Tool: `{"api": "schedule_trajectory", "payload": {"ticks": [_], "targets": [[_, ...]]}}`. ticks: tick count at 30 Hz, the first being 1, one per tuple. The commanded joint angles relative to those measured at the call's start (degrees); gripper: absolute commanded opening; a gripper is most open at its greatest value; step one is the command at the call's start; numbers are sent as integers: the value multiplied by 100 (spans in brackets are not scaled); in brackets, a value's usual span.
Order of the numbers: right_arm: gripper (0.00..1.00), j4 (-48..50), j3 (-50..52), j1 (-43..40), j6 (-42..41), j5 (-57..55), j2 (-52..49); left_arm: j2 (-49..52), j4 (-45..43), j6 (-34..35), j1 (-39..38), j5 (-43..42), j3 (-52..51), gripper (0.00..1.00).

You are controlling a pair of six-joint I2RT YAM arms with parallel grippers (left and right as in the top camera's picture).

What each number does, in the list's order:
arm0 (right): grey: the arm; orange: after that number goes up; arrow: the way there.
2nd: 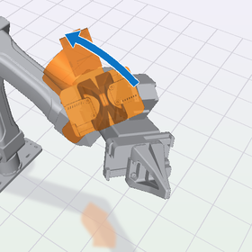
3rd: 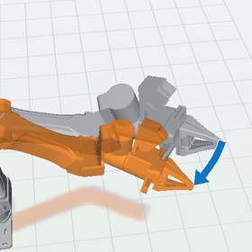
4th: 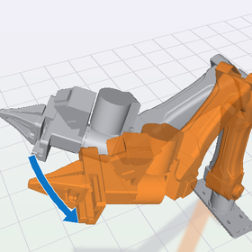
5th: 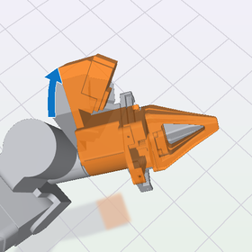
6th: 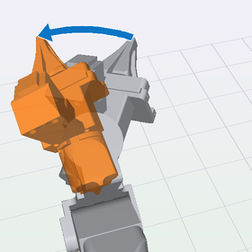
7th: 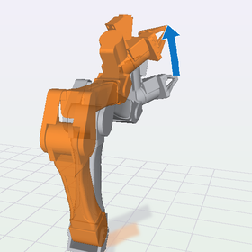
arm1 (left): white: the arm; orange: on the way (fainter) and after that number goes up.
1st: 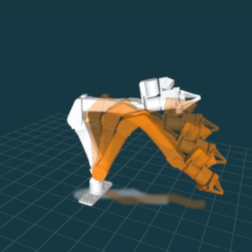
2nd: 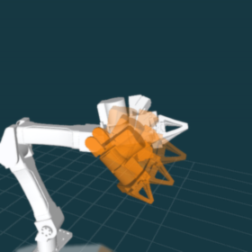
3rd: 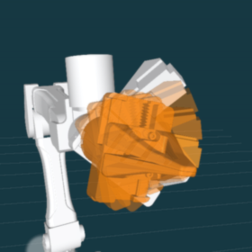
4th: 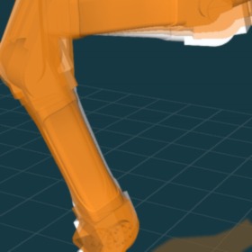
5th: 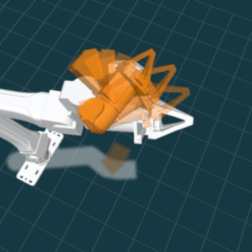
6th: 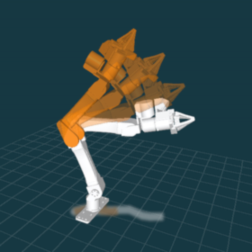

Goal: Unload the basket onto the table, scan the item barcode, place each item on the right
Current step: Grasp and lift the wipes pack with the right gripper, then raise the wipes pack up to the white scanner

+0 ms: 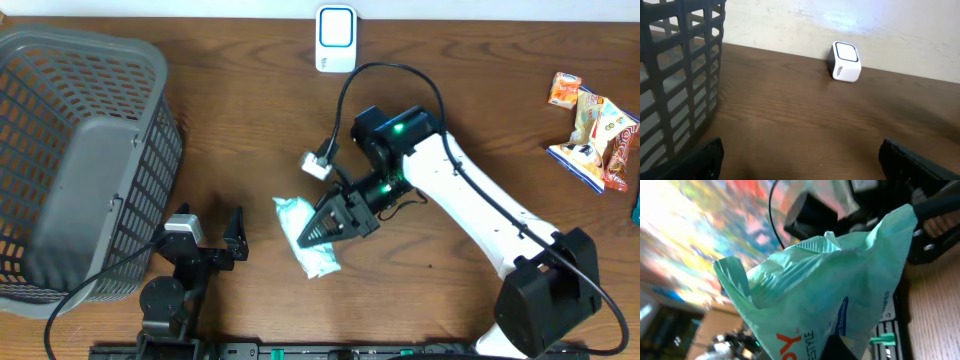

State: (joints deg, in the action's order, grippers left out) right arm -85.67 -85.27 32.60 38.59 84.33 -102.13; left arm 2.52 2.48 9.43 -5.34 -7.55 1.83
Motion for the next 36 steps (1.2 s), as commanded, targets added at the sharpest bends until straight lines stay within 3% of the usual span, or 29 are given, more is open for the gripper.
{"api": "schedule_trajectory", "payload": {"ticks": [1,12,17,25,32,36], "targets": [[1,96,-33,-208,-717,518,-11,-4,81,76,24,-39,-160,98],[1,269,-28,-807,-861,516,-17,-4,81,76,24,-39,-160,98],[1,234,-28,-1329,-2251,516,-15,-4,81,76,24,-39,-160,98],[1,164,-28,-2164,-3080,518,-15,-4,83,76,24,-39,-160,98],[1,-85,-28,-2433,-2507,516,-15,-4,81,76,24,-39,-160,98],[1,321,-28,-2424,-918,7,-15,-4,83,76,24,-39,-160,98]]}}
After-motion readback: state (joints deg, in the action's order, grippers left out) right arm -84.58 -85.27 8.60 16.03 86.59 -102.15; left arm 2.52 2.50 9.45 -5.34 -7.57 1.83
